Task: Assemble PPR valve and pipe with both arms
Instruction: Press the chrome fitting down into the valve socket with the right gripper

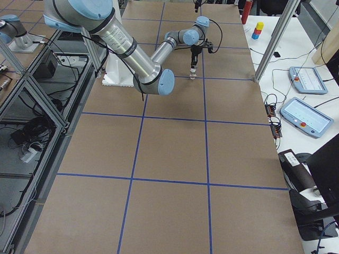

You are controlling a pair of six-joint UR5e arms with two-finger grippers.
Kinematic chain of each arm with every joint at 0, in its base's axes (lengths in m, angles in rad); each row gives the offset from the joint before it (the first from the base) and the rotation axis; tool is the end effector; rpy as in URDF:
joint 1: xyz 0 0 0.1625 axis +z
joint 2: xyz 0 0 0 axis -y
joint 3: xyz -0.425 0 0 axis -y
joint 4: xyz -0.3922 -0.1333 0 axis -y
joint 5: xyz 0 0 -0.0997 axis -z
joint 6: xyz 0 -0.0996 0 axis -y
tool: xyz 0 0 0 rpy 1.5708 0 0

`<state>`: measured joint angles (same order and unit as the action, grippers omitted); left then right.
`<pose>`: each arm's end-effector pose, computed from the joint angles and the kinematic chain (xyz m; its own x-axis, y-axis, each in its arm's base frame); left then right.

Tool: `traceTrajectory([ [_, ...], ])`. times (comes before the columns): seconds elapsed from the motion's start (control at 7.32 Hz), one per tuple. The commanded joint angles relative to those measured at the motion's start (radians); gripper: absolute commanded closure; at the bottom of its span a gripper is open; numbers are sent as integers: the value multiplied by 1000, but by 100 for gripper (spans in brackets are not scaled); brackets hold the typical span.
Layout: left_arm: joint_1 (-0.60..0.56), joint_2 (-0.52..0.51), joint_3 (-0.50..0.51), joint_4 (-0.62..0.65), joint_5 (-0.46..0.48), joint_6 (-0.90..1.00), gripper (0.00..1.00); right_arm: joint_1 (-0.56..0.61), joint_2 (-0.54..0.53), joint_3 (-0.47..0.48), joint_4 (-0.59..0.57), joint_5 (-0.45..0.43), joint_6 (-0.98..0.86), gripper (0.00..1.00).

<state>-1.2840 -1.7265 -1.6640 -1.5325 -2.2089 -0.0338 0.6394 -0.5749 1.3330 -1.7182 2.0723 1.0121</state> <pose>0.0875 -0.5583 0.5431 0.7441 0.3148 -0.5892 -0.2516 0.9491 0.1893 -0.5695 -0.5299 0.1383 0.7175 -0.0457 0.6950 0.0924 0.9953 -0.0300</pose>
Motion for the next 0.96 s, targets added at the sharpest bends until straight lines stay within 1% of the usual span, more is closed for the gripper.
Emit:
traceTrajectory([
  [0.0,0,-1,1,0,0,0,0,0,1,0,2,-1,5,58],
  [0.14,0,-1,1,0,0,0,0,0,1,0,2,-1,5,52],
  [0.55,0,-4,1,0,0,0,0,0,1,0,2,-1,5,51],
  [0.68,0,-4,1,0,0,-2,0,0,4,5,2,-1,5,24],
  [0.82,-1,-2,1,0,0,0,0,14,10,24,-3,5,6,3],
])
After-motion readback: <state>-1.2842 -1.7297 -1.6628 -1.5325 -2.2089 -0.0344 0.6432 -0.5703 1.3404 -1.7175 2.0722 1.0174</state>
